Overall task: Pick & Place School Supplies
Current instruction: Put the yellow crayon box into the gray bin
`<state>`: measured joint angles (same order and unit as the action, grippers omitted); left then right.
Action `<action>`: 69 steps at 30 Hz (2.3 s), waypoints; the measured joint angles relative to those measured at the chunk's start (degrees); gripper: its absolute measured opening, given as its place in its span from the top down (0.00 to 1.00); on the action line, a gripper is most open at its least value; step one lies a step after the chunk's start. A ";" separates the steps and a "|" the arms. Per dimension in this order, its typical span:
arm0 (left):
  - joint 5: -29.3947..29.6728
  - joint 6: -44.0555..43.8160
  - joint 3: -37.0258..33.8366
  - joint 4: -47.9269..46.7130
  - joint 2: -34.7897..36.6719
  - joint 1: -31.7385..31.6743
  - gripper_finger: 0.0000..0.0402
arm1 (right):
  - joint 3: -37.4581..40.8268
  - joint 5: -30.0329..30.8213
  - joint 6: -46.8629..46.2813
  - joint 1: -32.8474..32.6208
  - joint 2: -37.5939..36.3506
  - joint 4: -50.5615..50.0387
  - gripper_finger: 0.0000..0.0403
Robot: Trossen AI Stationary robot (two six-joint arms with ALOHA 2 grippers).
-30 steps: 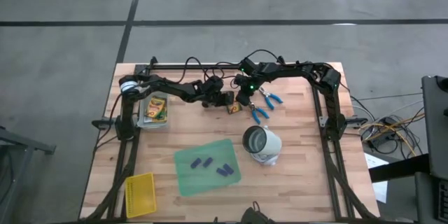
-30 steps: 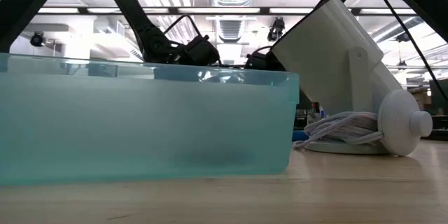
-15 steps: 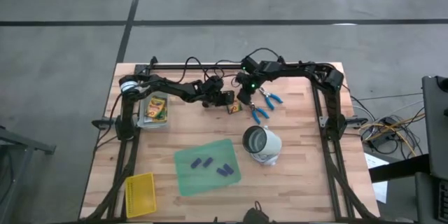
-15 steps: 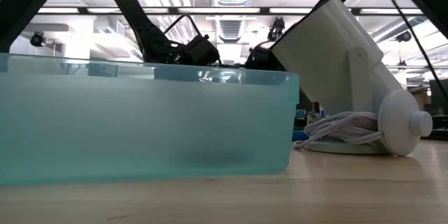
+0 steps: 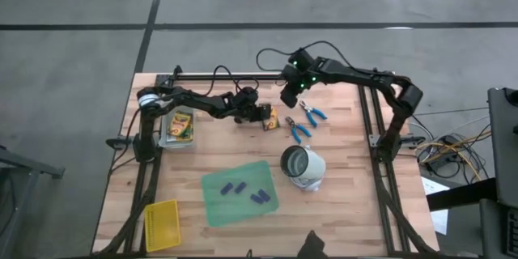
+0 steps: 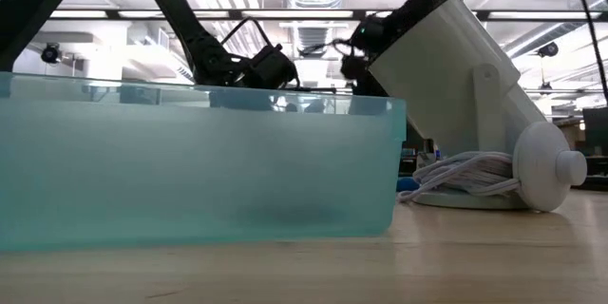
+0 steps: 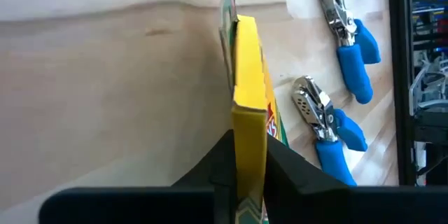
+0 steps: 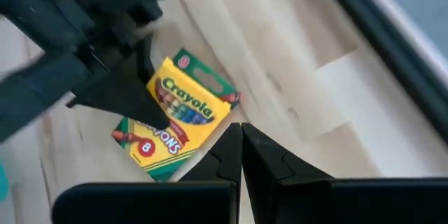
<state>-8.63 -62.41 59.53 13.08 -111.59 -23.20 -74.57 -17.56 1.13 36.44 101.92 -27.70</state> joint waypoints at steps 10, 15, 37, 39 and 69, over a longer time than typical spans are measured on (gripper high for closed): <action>0.47 2.52 -0.07 0.92 4.91 -0.45 0.90 | -0.04 1.23 0.58 4.83 -4.68 0.50 0.98; 1.13 7.34 -0.04 0.53 10.74 -1.26 0.90 | -0.06 1.27 0.91 6.68 -4.67 0.50 0.98; 17.06 31.11 2.98 -56.20 50.71 -2.75 0.90 | -0.04 1.90 3.80 9.51 -3.84 1.52 0.98; 17.95 27.53 4.19 -64.27 52.75 -2.75 0.90 | -0.04 3.22 4.06 9.51 -3.84 1.59 0.98; 16.21 10.38 -9.67 -87.40 43.11 -2.83 0.90 | 0.11 4.17 4.00 9.60 -1.37 2.99 0.98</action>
<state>7.58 -52.03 49.85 -74.32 -68.49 -26.03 -74.46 -13.39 5.13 46.04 100.55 -24.71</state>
